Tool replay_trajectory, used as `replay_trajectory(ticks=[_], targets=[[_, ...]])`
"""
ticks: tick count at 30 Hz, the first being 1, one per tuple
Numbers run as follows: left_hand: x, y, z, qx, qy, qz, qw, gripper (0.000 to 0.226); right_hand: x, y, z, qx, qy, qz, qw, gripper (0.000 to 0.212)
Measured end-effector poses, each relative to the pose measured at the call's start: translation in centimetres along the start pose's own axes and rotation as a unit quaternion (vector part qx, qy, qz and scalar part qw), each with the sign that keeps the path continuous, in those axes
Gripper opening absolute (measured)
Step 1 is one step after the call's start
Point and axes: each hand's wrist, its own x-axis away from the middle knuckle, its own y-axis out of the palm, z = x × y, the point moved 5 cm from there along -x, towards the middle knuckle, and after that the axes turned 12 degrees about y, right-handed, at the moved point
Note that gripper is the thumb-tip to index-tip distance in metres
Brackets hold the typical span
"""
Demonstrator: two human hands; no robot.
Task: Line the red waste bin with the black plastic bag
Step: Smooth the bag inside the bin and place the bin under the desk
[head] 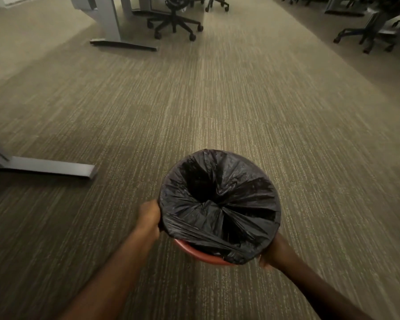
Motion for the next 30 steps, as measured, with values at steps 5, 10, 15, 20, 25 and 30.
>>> replay_trajectory(ticks=[5, 10, 15, 20, 25, 30], targets=[[-0.3, -0.4, 0.5, -0.150, 0.250, 0.007, 0.956, 0.017, -0.7, 0.6, 0.8, -0.004, 0.038, -0.042, 0.998, 0.031], [-0.5, -1.5, -1.5, -0.281, 0.344, -0.106, 0.890, 0.024, -1.7, 0.8, 0.7, 0.064, -0.028, 0.032, 0.997, 0.048], [-4.4, -1.7, -0.6, -0.367, 0.313, -0.067, 0.873, 0.011, -3.8, 0.2, 0.7, -0.013, 0.015, 0.016, 1.000, 0.015], [-1.9, -2.8, 5.8, -0.243, 0.390, 0.008, 0.888, 0.024, -1.8, -7.8, -0.9, -0.208, -0.063, 0.261, 0.941, 0.035], [9.7, 3.2, 9.4, -0.416, 0.618, -0.318, 0.586, 0.055, 4.9, -11.1, -12.0, -0.155, -0.444, 0.290, 0.834, 0.027], [12.9, 6.7, 3.1, -0.632, 0.524, -0.447, 0.357, 0.045, 0.8, 4.0, -18.1, 0.393, -0.325, -0.137, 0.849, 0.036]])
